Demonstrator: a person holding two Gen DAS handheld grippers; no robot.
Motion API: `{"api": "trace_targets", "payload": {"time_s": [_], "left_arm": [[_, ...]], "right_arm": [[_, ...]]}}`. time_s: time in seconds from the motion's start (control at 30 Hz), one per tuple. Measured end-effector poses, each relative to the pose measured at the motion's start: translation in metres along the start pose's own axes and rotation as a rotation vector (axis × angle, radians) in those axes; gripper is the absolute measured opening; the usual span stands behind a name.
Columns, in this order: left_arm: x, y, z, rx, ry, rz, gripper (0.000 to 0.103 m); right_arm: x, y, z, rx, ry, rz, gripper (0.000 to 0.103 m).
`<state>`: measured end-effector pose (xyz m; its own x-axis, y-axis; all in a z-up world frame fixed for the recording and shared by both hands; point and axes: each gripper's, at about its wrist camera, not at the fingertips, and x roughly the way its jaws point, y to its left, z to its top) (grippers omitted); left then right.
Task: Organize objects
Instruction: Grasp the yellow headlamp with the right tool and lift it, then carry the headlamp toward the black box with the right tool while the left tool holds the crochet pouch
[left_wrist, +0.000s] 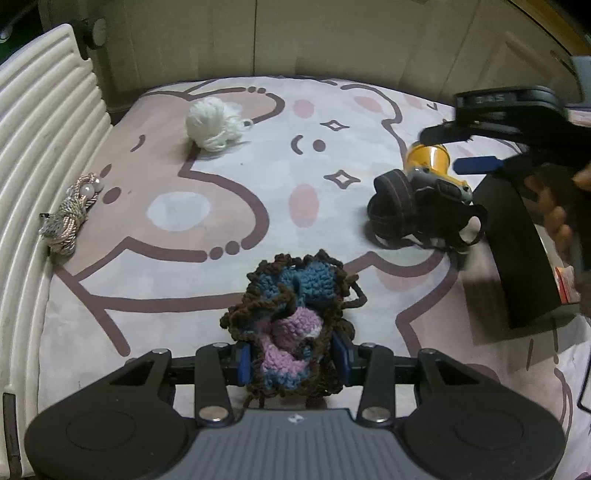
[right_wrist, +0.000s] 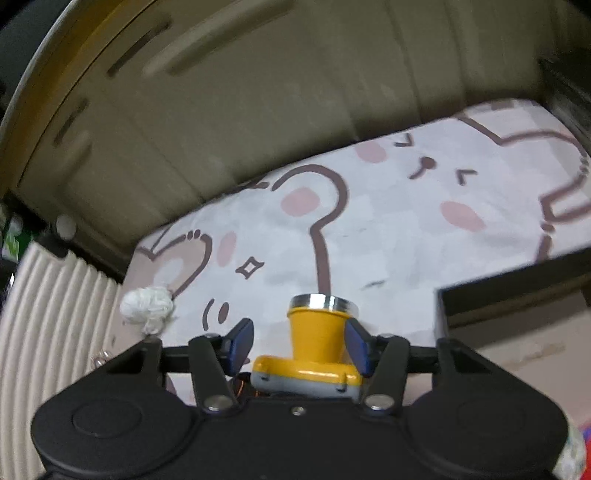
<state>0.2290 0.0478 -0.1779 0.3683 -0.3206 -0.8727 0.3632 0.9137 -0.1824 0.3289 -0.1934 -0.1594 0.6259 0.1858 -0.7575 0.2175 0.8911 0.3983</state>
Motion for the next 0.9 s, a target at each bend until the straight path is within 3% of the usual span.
{"api": "trace_targets", "payload": {"time_s": [0.2, 0.33, 0.43, 0.53, 0.9], "left_arm": [[0.004, 0.004, 0.001, -0.011, 0.003, 0.002, 0.043], [0.005, 0.007, 0.003, -0.031, -0.002, 0.006, 0.043], [0.005, 0.007, 0.004, -0.038, -0.007, 0.007, 0.043], [0.003, 0.008, 0.004, -0.048, -0.015, 0.011, 0.043], [-0.011, 0.030, 0.003, -0.144, -0.056, 0.039, 0.043]], "right_arm": [[0.014, 0.010, -0.007, -0.147, 0.023, -0.048, 0.059], [0.013, 0.027, -0.016, -0.328, 0.042, -0.057, 0.058], [0.006, 0.042, -0.026, -0.482, 0.035, -0.049, 0.040], [0.001, 0.046, -0.033, -0.528, 0.088, 0.081, 0.039], [-0.024, 0.081, -0.081, -0.822, 0.323, 0.377, 0.038]]}}
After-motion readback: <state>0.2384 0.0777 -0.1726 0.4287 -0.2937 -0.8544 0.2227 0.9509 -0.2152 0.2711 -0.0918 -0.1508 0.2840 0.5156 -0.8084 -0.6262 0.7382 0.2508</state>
